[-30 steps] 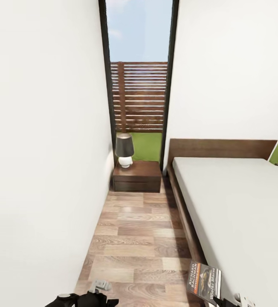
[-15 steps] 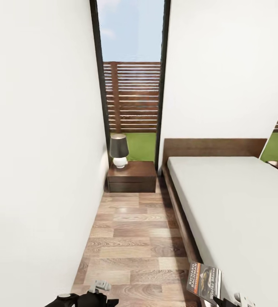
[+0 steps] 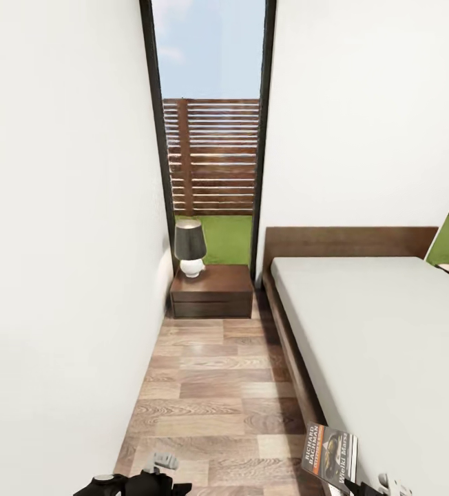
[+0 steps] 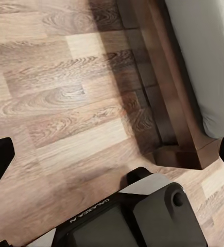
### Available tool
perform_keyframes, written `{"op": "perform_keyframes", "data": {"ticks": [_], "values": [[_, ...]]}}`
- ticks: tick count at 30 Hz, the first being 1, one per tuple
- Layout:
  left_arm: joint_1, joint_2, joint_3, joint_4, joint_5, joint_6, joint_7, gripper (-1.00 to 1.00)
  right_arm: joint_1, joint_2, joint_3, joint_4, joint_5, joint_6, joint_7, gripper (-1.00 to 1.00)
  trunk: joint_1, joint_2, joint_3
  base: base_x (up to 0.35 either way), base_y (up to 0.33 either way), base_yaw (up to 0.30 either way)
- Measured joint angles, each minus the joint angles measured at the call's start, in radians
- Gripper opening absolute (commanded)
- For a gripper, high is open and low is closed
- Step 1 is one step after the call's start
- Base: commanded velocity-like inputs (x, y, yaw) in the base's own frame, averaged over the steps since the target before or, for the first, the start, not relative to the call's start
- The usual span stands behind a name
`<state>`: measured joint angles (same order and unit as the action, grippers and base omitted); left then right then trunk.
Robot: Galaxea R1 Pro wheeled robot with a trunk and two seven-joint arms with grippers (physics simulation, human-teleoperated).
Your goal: In the bedroom, move the book from the bed onto either nightstand, and place the two sandals side by side next to the bed.
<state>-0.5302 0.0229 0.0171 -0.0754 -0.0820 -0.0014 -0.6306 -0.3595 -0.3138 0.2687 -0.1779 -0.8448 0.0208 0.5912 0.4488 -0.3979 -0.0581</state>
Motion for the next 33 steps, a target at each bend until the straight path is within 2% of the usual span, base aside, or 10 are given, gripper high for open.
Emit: {"op": "perform_keyframes", "data": {"ticks": [33], "values": [[0.000, 0.000, 0.000, 0.000, 0.000, 0.000, 0.000, 1.00, 0.000, 0.000, 0.001, 0.000, 0.001, 0.000, 0.000, -1.00, 0.000, 0.000, 0.000, 0.328, 0.000, 0.000]]}}
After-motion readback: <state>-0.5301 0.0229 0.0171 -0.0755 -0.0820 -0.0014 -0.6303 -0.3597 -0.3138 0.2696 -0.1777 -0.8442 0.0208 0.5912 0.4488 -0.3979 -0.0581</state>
